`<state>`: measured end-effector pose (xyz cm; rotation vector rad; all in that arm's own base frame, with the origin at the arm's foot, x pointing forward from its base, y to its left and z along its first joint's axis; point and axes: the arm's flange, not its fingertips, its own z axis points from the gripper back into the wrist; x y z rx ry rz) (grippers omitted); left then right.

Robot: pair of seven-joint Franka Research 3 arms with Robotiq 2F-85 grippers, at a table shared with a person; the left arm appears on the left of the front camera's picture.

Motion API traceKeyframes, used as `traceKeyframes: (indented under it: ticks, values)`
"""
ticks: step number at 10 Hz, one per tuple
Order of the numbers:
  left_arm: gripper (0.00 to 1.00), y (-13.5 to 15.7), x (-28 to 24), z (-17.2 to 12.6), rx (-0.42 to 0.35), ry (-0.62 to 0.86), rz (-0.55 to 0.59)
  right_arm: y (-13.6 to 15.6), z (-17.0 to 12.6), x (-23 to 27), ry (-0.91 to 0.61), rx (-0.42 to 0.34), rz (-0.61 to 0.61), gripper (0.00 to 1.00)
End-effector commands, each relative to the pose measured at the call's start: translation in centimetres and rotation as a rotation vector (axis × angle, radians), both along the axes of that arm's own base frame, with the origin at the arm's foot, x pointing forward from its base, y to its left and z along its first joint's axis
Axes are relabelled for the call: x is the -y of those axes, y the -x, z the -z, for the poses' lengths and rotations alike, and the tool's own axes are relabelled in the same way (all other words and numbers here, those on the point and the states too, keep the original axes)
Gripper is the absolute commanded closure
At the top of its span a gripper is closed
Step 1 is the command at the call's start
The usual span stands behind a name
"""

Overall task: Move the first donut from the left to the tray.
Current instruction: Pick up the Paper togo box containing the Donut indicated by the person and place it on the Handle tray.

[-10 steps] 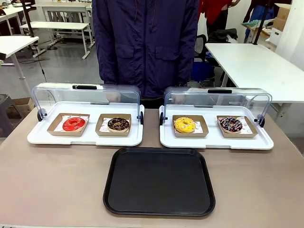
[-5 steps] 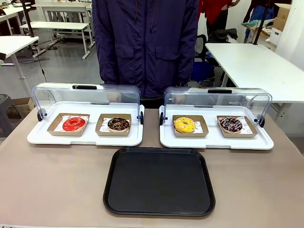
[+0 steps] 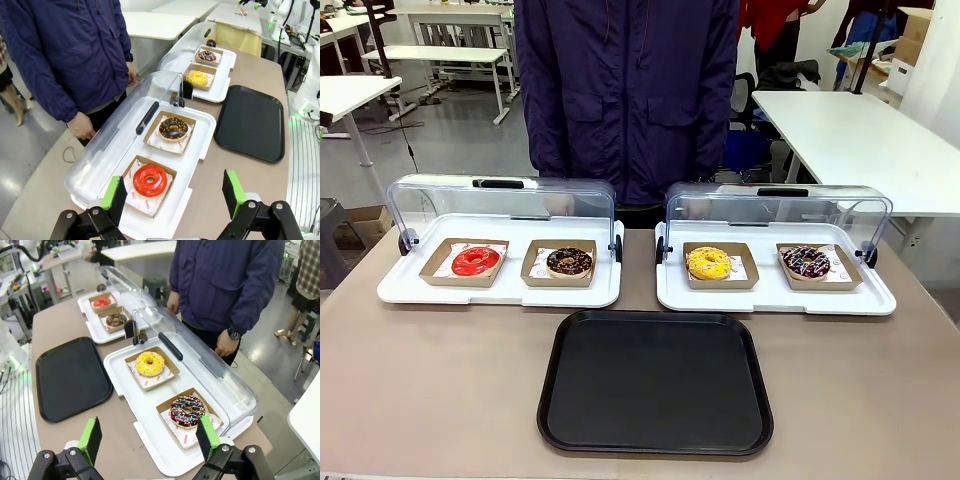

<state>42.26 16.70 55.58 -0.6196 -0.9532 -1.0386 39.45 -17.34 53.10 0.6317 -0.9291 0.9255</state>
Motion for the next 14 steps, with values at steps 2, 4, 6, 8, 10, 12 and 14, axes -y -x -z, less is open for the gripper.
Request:
traceKeyframes:
  ticks: [2,4,6,8,10,12,14]
  values:
    - [0.0,-0.08,-0.03,0.0,0.011,0.02,0.009,-0.22,0.0,-0.01,-0.015,0.033,-0.012,0.0]
    - [0.0,-0.08,-0.03,0.0,0.011,0.02,0.009,-0.22,0.0,-0.01,-0.015,0.033,-0.012,0.0]
    - [0.0,-0.08,-0.03,0.0,0.011,0.02,0.009,-0.22,0.0,-0.01,-0.015,0.033,-0.012,0.0]
    - [0.0,-0.08,-0.03,0.0,0.011,0.02,0.009,-0.22,0.0,-0.01,-0.015,0.033,-0.012,0.0]
    - [0.0,-0.08,-0.03,0.0,0.011,0.02,0.009,-0.22,0.0,-0.01,-0.015,0.033,-0.012,0.0]
    - [0.0,-0.08,-0.03,0.0,0.011,0.02,0.009,-0.22,0.0,-0.01,-0.015,0.033,-0.012,0.0]
    - [0.0,-0.08,-0.03,0.0,0.011,0.02,0.009,-0.22,0.0,-0.01,-0.015,0.033,-0.012,0.0]
